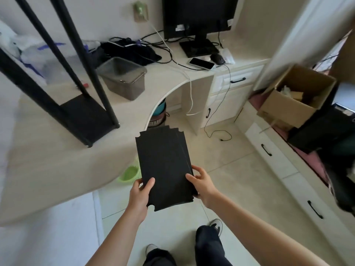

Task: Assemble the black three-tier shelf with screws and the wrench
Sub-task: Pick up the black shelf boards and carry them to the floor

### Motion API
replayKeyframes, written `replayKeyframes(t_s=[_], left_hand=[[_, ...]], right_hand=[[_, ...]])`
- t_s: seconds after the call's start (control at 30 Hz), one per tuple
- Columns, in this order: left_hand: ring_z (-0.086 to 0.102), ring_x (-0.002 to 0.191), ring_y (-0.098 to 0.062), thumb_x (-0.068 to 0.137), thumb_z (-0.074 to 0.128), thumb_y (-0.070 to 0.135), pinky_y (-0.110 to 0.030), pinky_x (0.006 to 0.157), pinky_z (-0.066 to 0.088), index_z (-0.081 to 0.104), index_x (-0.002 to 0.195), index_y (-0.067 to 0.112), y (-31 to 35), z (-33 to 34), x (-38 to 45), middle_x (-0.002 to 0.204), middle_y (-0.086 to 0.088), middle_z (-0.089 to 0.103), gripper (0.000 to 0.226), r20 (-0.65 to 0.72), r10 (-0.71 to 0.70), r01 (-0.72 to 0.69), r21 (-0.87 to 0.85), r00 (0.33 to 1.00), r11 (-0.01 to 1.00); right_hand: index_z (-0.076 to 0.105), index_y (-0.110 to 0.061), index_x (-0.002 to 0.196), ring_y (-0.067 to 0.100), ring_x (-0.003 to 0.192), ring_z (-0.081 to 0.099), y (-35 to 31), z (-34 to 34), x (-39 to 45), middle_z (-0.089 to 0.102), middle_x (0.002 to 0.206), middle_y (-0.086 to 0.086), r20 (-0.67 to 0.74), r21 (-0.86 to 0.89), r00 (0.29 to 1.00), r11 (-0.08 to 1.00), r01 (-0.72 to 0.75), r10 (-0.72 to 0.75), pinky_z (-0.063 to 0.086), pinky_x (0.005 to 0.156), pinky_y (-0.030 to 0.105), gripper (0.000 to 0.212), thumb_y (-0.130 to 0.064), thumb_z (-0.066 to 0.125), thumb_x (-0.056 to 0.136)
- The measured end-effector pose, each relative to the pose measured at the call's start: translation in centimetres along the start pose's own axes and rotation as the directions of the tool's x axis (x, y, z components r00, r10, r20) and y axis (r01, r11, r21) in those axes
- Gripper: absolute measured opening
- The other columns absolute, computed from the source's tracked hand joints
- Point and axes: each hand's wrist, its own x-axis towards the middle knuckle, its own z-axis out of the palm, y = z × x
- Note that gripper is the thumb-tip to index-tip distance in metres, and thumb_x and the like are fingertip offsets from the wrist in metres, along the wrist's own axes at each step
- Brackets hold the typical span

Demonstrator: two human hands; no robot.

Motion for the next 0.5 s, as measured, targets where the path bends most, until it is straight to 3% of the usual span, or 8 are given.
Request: replayKeyframes(t_s=[0.23,0.5], left_hand=[[0.071,0.096,-0.023,0.095,0.069,0.020,-0.031,0.059,0.058,0.058,0.114,0.014,-3.1,14.0,1.7,0.113,-0.005,0.071,0.022,0.092,-0.075,0.066,0.092,0.993,0.994],[0.069,0.101,-0.027,0.097,0.066,0.022,-0.032,0.057,0.059,0.058,0.114,0.019,-5.8,28.2,3.5,0.115,-0.004,0.071,0.018,0.227,-0.148,0.088,0.257,0.963,0.963]], right_hand=[[0.045,-0.031,0.135,0.011,0.083,0.069,-0.7,-13.7,2.5,0.066,0.107,0.000,-0.116,0.128,0.993,0.992,-0.001,0.015,0.053,0.056,0.022,0.041,-0.020,0.059,0.098],[0.046,-0.032,0.135,0.010,0.083,0.067,-0.5,-27.0,5.0,0.064,0.108,0.001,-0.238,0.222,0.970,0.975,0.002,0.052,0.050,0.053,0.019,0.042,-0.020,0.059,0.097]])
